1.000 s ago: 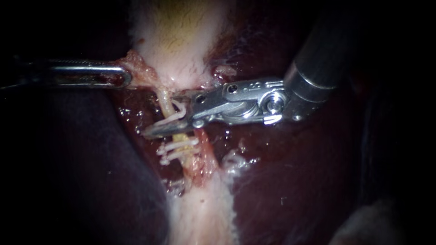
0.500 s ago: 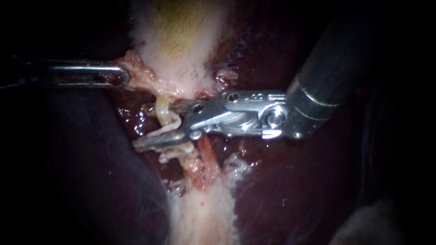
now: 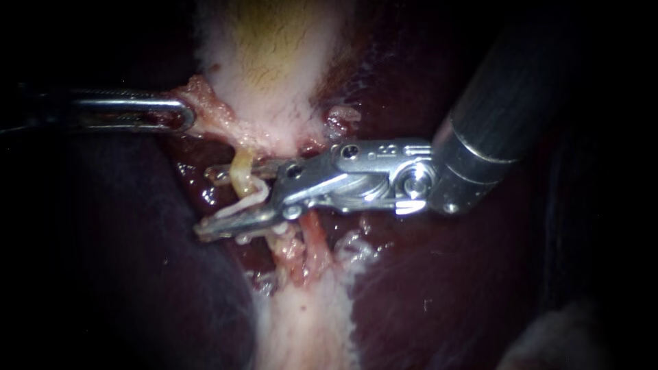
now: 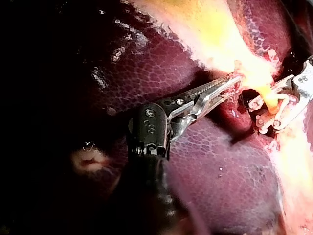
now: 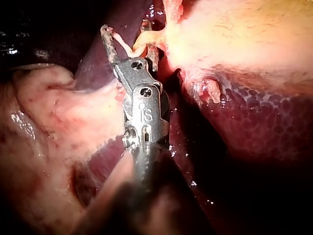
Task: Clipping third clip left tube
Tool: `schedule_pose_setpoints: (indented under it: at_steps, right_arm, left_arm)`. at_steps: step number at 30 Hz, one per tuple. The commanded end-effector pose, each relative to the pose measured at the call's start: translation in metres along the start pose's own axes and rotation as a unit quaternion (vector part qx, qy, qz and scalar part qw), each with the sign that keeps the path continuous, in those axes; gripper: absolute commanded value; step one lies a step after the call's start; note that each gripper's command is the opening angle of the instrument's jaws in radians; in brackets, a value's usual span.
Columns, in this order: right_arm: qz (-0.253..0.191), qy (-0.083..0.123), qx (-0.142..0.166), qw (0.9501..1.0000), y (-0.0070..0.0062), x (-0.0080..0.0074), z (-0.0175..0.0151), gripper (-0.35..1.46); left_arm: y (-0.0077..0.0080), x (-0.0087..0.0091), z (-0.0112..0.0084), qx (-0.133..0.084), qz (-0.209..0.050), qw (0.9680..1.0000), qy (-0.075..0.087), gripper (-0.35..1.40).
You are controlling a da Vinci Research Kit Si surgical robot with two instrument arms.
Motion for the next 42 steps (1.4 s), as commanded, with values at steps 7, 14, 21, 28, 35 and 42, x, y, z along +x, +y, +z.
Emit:
schedule_pose_setpoints:
  at_steps: [7, 14, 21, 28, 35, 42]
  right_arm:
    - [0.014, 0.0, -0.002, 0.9999, 0.0, 0.0001, -0.0001, 0.36]
    - [0.023, 0.001, -0.005, 0.9997, 0.0003, 0.0, -0.0004, 0.25]
    - [0.026, 0.002, -0.011, 0.9996, 0.0004, -0.0002, -0.0009, 0.05]
    - [0.032, 0.002, -0.011, 0.9994, 0.0005, -0.0002, -0.0011, -0.09]
    - [0.071, 0.001, -0.006, 0.9975, 0.0004, -0.0003, -0.0014, -0.35]
    - [0.089, -0.016, 0.0, 0.9959, 0.0005, -0.0002, -0.0015, -0.35]
  left_arm:
    - [0.0, 0.0, 0.0, 0.0, 0.0, 1.0, 0.0, -0.35]
    - [0.0, 0.0, 0.0, 0.0, 0.0, 1.0, 0.0, -0.35]
    - [0.0, 0.0, 0.0, 0.0, 0.0, 1.0, 0.0, -0.35]
    - [0.0, 0.0, 0.0, 0.0, 0.0, 1.0, 0.0, -0.35]
    - [0.0, 0.0, -0.0001, 0.0, 0.0, 1.0, 0.0, -0.35]
    - [-0.0001, 0.0, 0.0, 0.0, 0.0, 1.0, 0.0, -0.35]
